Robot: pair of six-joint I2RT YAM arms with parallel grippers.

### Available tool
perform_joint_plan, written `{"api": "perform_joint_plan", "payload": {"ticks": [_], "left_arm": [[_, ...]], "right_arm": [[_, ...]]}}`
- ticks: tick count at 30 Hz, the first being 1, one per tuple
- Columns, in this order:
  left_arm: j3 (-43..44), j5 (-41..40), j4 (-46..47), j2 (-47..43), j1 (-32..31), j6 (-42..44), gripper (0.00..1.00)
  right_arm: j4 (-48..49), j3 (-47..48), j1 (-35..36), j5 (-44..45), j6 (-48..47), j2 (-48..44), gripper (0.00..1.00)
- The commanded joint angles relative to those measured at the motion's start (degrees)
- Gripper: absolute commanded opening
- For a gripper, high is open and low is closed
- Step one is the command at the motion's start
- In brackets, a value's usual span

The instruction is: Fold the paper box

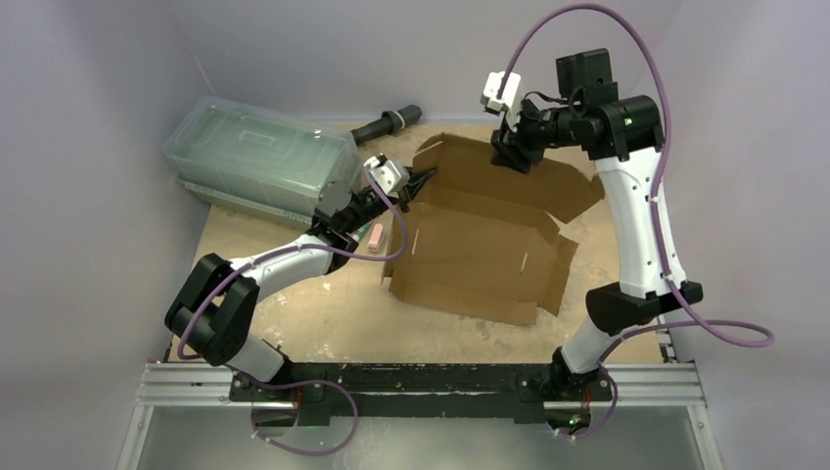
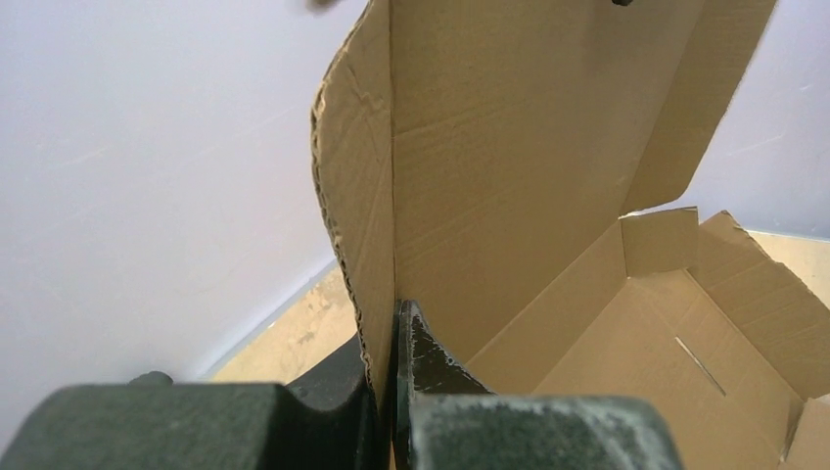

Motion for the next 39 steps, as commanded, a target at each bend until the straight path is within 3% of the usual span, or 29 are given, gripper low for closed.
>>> {"api": "perform_joint_plan", "payload": {"ticks": [1,6,9,10,11,13,16,18,24,27,32,39], "left_arm": [[2.6,-0.4,1.3,-0.6,-0.4,2.2,0.0],[2.4,-1.5,1.9,-0.4,-0.5,1.4,0.0],[1.6,-2.9,3.7,-1.1,-0.4,-1.8,0.0],[1.2,-3.1,4.1,-1.7,-0.3,-3.3,0.05],[0.4,-3.3,4.4,-2.5,-0.1,-5.6,0.22],[-1.8,-3.1,4.6,-5.5,1.3,-11.2,0.43],[-7.3,-1.7,3.8,-11.8,5.3,-22.6,0.56],[-11.9,-1.0,0.0,-17.0,7.5,-26.9,0.59],[-22.3,-11.6,-18.2,-31.7,7.7,-23.1,0.62],[-28.3,-11.9,-13.8,-34.8,7.7,-24.0,0.62],[-29.4,-10.0,-11.9,-28.9,7.7,-21.3,0.62],[-30.9,-7.2,4.1,-20.4,6.9,-26.5,0.66]], "right_arm": [[-0.2,0.3,1.3,3.5,-0.8,-0.7,0.36],[-0.3,-0.4,1.7,3.9,-2.6,-1.7,0.06],[-0.4,-0.9,1.7,4.5,-3.8,-2.6,0.0],[-0.4,-1.1,1.7,4.8,-4.5,-3.0,0.0],[-0.4,-1.2,1.7,5.2,-5.1,-3.4,0.0],[-0.3,-1.4,1.7,6.5,-7.0,-4.8,0.0],[-0.3,-1.5,1.7,8.4,-10.5,-7.6,0.0],[-0.3,-1.7,1.6,8.9,-12.3,-9.5,0.0],[-0.3,-1.4,1.7,7.9,-14.5,-11.1,0.0],[-0.3,1.2,1.7,8.1,-15.3,-10.3,0.0],[-0.1,1.8,1.8,6.2,-19.3,-11.4,0.0],[5.2,-20.2,3.0,3.4,-22.5,-22.2,0.0]]}}
